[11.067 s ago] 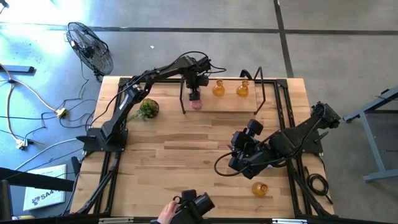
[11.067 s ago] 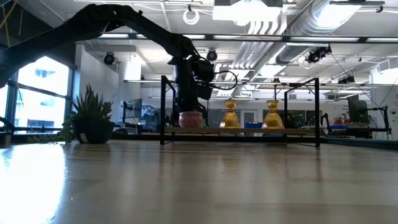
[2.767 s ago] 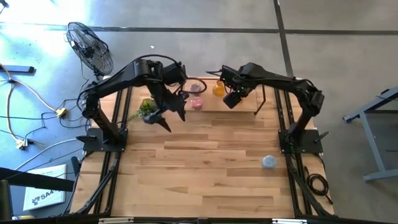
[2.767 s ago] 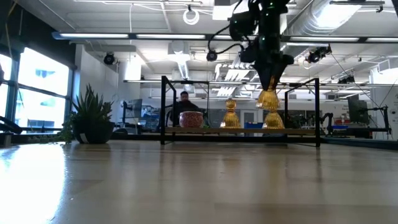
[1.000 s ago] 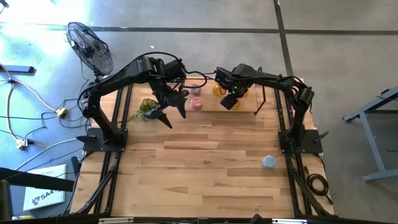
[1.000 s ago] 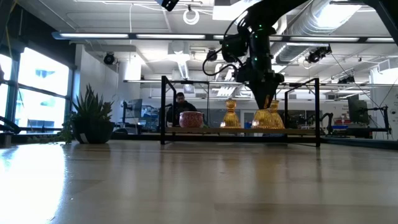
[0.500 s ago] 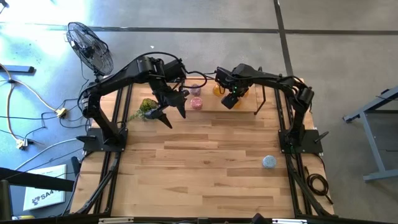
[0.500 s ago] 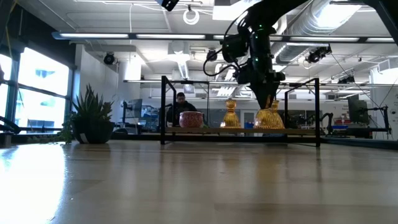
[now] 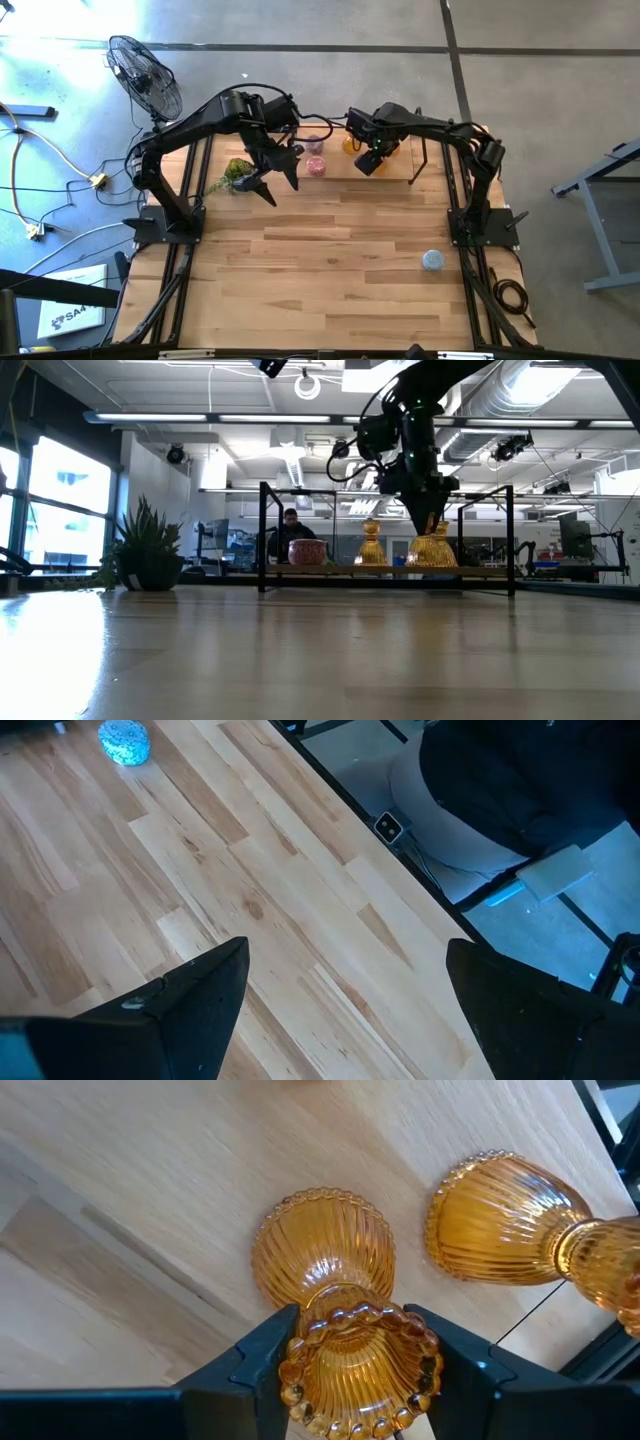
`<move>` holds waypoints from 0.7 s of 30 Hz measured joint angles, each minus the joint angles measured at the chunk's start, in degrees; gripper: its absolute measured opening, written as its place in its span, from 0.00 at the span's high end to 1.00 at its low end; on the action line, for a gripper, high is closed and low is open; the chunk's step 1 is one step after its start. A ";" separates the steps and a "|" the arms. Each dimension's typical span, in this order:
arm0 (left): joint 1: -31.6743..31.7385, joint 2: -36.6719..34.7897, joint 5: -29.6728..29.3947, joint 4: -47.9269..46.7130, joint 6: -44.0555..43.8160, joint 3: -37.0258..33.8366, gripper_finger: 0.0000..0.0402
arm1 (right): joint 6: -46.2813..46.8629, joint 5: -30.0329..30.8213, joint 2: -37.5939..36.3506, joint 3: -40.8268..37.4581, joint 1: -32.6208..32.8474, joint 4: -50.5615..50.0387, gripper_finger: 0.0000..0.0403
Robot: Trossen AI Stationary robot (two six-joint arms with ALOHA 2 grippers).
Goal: Pick & Place candle stick holders
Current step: Put the orange glass candle holder on the shelf
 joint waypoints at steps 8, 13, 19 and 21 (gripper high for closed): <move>-0.02 0.00 0.31 -1.38 0.26 0.02 0.17 | 0.21 2.51 -0.02 0.00 0.02 0.24 0.54; -0.02 0.00 0.31 -1.45 0.39 0.02 0.17 | -0.57 5.43 -0.07 0.00 0.94 0.68 0.49; -0.02 0.00 0.31 -1.45 0.41 0.02 0.17 | -1.78 6.66 -0.06 0.00 2.82 0.90 0.44; -0.02 0.00 0.31 -1.45 0.39 0.02 0.17 | -2.33 6.49 -0.05 0.00 3.43 0.91 0.42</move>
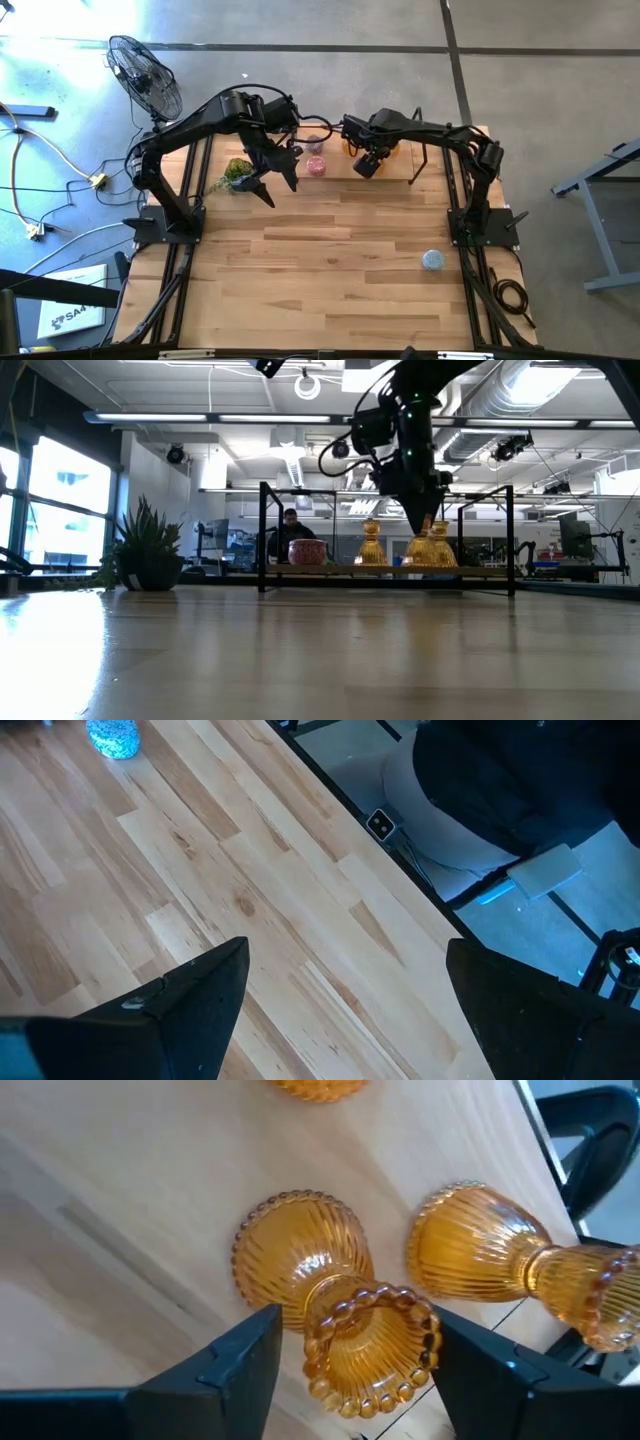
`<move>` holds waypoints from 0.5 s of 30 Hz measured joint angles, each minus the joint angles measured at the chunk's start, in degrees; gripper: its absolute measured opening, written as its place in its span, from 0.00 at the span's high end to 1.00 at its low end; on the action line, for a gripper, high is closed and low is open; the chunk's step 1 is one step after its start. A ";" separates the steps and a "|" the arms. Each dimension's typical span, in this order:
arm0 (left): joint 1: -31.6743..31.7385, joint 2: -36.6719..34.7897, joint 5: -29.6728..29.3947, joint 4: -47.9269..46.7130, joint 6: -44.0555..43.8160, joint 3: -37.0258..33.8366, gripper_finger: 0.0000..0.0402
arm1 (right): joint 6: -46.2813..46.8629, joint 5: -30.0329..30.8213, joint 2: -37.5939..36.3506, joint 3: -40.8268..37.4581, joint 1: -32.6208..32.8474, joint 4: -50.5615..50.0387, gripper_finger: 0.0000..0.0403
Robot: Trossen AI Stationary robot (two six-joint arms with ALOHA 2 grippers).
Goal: Pick & Place candle stick holders
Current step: Put the orange glass candle holder on the shelf, then adjust the orange glass candle holder on the shelf
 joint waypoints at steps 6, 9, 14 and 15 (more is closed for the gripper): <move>0.00 0.00 0.00 -0.01 0.00 0.00 0.17 | -0.97 6.87 -0.02 0.73 1.74 0.18 0.41; 0.00 0.00 0.00 0.01 0.00 0.00 0.17 | -1.48 7.18 0.00 1.99 2.53 0.16 0.41; 0.00 0.00 0.00 -0.01 0.00 0.00 0.17 | -2.71 6.98 -0.02 5.83 4.43 -0.08 0.41; 0.00 0.00 0.00 0.00 0.00 0.00 0.17 | -2.83 7.09 -0.01 6.77 5.00 -0.10 0.41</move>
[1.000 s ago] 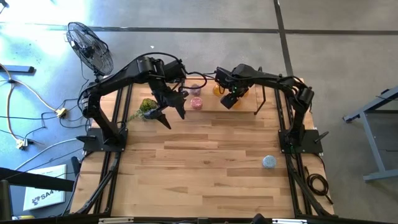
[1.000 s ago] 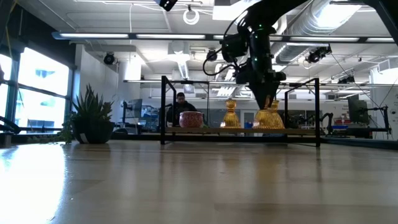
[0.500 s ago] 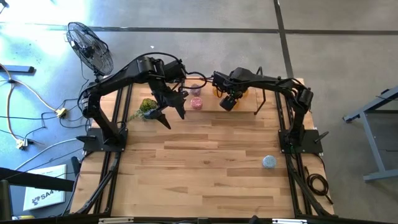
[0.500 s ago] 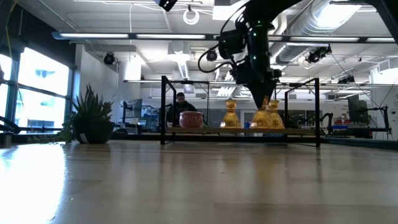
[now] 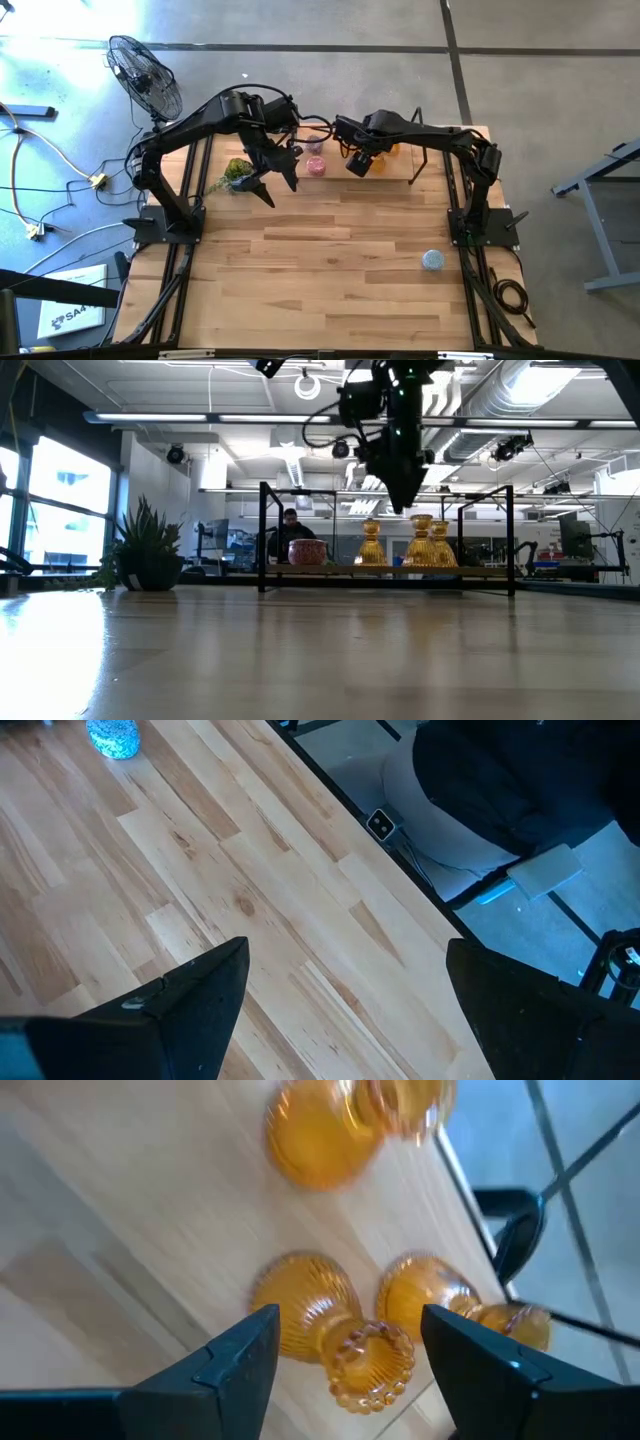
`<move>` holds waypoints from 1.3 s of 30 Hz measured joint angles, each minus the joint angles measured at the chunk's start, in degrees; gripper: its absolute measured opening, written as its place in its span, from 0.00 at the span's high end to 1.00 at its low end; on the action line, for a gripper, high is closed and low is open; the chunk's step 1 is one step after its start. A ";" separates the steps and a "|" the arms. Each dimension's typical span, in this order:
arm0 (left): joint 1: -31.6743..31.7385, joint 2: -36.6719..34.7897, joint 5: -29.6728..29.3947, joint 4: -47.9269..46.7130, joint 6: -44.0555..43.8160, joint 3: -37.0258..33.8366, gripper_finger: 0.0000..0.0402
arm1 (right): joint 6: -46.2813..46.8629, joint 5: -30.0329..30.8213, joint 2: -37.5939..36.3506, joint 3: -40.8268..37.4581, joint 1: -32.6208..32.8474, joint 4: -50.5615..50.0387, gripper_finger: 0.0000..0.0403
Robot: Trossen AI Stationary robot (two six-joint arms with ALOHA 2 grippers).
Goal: Pick & Place candle stick holders
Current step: Adjust the orange glass candle holder on the shelf
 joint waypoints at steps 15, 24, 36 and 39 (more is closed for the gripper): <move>0.00 0.00 0.06 -0.65 -0.03 0.00 0.17 | -7.17 -12.11 0.00 11.06 0.87 16.01 0.41; 0.00 0.00 -0.58 -2.44 -0.29 0.00 0.17 | -4.49 -21.04 0.45 10.02 -5.36 18.75 0.41; 0.00 0.02 -4.09 -2.39 -1.51 0.00 0.17 | -5.09 -21.25 5.82 5.69 -7.22 23.10 0.41; 0.00 0.02 -4.09 -2.39 -1.51 0.00 0.17 | -4.69 -21.27 7.04 5.58 -7.83 22.77 0.41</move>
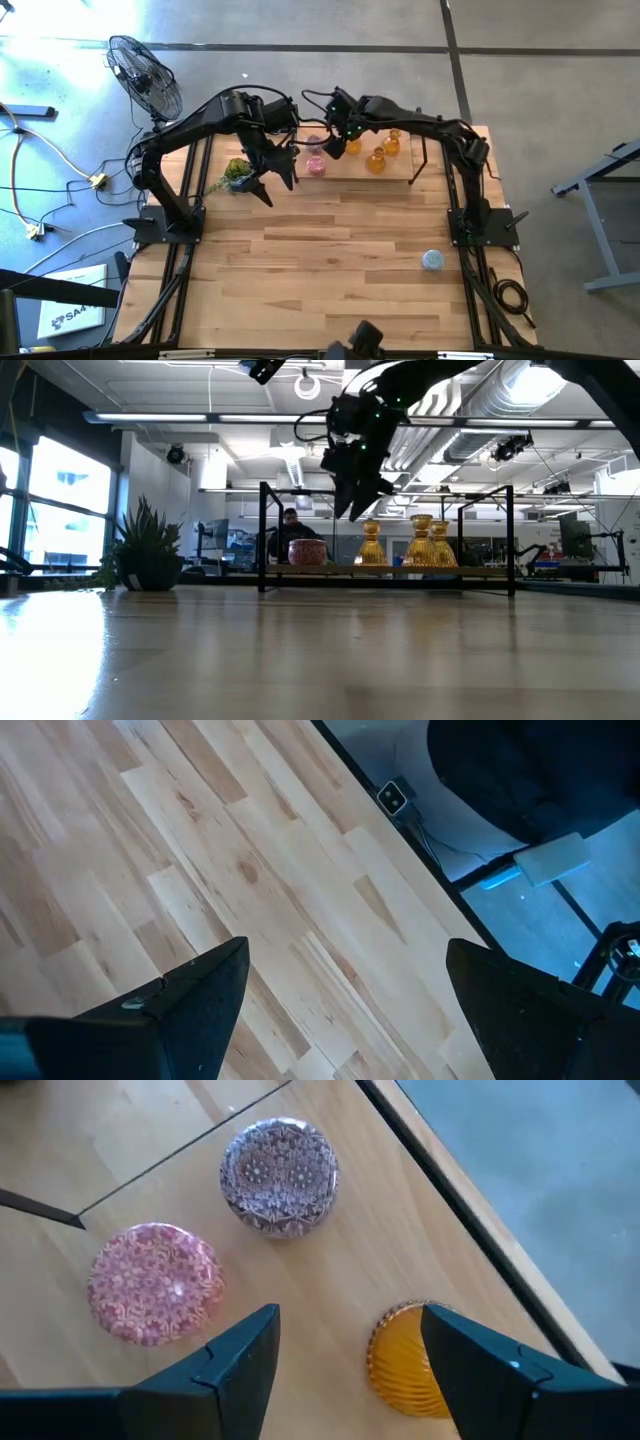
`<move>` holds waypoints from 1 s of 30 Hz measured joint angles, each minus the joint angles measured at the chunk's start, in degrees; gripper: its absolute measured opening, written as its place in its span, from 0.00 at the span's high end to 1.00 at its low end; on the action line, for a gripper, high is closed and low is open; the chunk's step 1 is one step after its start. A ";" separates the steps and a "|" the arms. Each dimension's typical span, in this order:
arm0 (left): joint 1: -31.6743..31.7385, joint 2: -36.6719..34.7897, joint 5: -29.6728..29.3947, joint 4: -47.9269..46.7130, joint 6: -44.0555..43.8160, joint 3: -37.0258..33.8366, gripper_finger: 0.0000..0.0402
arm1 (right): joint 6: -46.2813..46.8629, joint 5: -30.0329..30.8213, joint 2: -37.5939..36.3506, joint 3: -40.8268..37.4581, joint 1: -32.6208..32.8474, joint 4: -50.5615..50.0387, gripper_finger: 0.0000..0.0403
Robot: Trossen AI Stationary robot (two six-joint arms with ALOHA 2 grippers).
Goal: Pick & Place candle stick holders
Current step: Adjust the orange glass candle holder on the shelf
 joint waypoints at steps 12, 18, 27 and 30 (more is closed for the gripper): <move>0.00 0.00 -0.02 0.00 -0.07 0.00 0.17 | 0.14 2.70 1.53 0.04 -0.69 -2.13 0.41; 0.00 0.00 0.06 0.00 -0.07 0.00 0.17 | 0.78 3.65 1.53 0.04 -0.73 -5.38 0.41; 0.00 0.00 1.17 0.00 -0.30 0.00 0.17 | 3.24 6.11 1.53 0.04 -0.73 -9.56 0.41; 0.00 0.00 1.30 0.00 -0.36 0.00 0.17 | 3.60 8.36 1.53 0.04 -0.73 -11.15 0.41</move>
